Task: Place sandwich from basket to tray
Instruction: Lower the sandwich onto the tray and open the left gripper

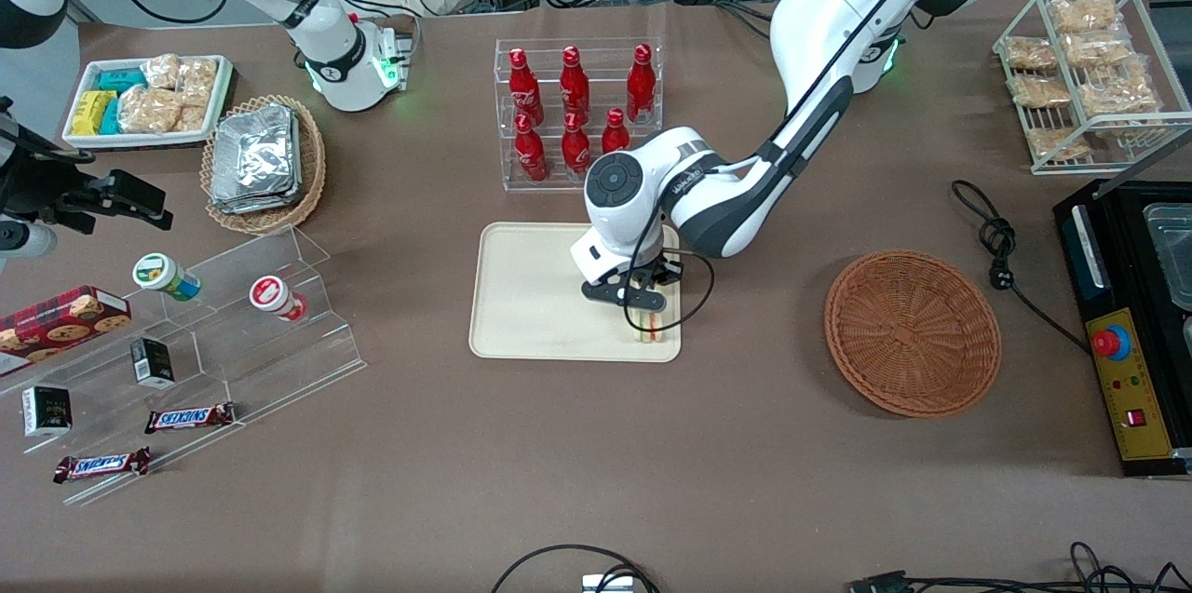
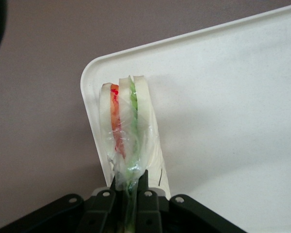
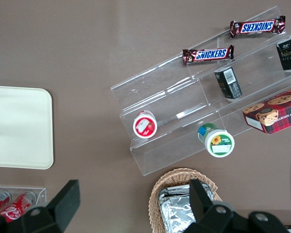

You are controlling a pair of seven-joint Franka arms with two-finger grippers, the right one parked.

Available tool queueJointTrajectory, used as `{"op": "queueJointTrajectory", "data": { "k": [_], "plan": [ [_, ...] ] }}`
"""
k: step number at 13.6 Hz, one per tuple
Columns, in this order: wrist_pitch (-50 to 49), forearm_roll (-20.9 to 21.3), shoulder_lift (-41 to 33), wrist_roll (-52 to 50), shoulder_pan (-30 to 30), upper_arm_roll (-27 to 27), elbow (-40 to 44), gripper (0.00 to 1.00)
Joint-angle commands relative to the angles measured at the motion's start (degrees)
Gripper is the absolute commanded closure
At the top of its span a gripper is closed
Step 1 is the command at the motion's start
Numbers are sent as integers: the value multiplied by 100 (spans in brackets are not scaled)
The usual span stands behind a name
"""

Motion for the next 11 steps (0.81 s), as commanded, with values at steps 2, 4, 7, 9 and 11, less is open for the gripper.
{"op": "queueJointTrajectory", "data": {
  "k": [2, 4, 7, 9, 11],
  "plan": [
    [208, 281, -33, -368, -81, 7, -187, 100],
    [217, 282, -33, -447, -81, 7, -187, 34],
    [287, 282, -33, -456, -81, 15, -187, 0],
    [349, 282, -33, -456, -81, 15, -196, 0],
    [367, 290, -42, -456, -81, 15, -196, 0]
  ]
}}
